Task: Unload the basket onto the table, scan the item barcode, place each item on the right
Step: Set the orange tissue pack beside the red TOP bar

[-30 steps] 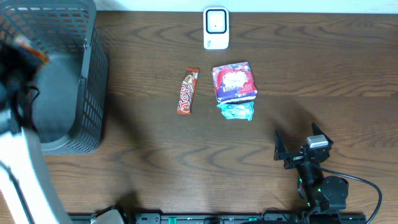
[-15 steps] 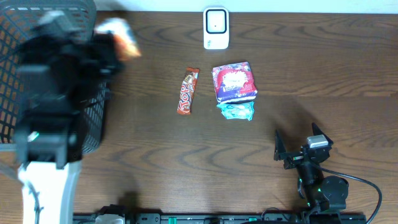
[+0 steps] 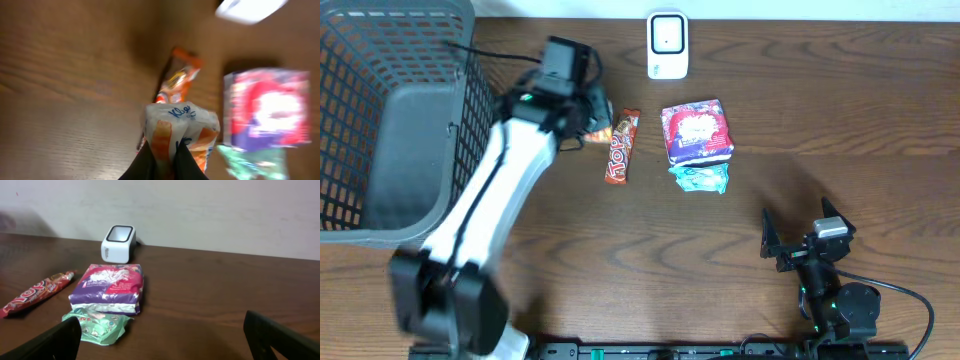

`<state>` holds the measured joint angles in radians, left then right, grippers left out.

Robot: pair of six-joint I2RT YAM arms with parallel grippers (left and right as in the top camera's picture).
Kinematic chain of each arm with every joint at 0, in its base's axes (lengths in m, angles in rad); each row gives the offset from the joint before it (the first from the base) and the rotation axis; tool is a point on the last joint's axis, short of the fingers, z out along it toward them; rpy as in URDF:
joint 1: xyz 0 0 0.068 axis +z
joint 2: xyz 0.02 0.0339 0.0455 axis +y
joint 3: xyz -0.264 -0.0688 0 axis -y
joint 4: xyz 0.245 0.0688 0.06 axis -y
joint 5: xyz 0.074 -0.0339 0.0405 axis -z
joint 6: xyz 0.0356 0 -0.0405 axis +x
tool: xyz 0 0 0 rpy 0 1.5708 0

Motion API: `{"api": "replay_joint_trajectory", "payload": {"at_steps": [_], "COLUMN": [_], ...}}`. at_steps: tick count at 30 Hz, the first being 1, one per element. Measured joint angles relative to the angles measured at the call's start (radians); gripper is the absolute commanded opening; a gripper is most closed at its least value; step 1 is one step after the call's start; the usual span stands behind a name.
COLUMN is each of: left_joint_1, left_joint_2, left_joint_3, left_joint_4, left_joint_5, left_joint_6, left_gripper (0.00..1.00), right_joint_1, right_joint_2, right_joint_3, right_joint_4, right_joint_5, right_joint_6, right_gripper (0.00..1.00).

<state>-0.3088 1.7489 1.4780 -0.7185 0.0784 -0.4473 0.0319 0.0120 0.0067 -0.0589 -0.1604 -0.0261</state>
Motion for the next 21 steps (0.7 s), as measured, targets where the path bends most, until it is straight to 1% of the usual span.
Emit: {"api": "replay_joint_trajectory", "payload": {"at_steps": [2, 5, 6, 10, 15, 18, 21], "left_joint_1": [-0.007, -0.012, -0.012, -0.012, -0.012, -0.012, -0.012], "left_joint_2": [0.072, 0.156, 0.176, 0.203, 0.203, 0.203, 0.203], "left_joint_3": [0.000, 0.000, 0.000, 0.000, 0.000, 0.000, 0.000], "left_joint_4": [0.002, 0.026, 0.039, 0.080, 0.094, 0.083, 0.072], "left_joint_5": [-0.004, -0.006, -0.007, -0.029, -0.116, -0.161, -0.183], "left_joint_6": [0.004, 0.009, 0.014, 0.052, 0.073, 0.083, 0.086], "left_gripper": [0.15, 0.17, 0.23, 0.23, 0.24, 0.31, 0.32], "right_joint_1": [0.000, 0.000, 0.000, 0.000, 0.000, 0.000, 0.000], "right_joint_2": [0.000, 0.000, 0.000, 0.000, 0.000, 0.000, 0.000], "right_joint_3": [0.000, 0.000, 0.000, 0.000, 0.000, 0.000, 0.000], "right_joint_4": [0.000, 0.000, 0.000, 0.000, 0.000, 0.000, 0.000], "right_joint_5": [0.000, 0.000, 0.000, 0.000, 0.000, 0.000, 0.000], "right_joint_6": [0.000, 0.000, 0.000, 0.000, 0.000, 0.000, 0.000], "right_gripper": [0.99, 0.99, 0.99, 0.99, 0.99, 0.99, 0.99]}}
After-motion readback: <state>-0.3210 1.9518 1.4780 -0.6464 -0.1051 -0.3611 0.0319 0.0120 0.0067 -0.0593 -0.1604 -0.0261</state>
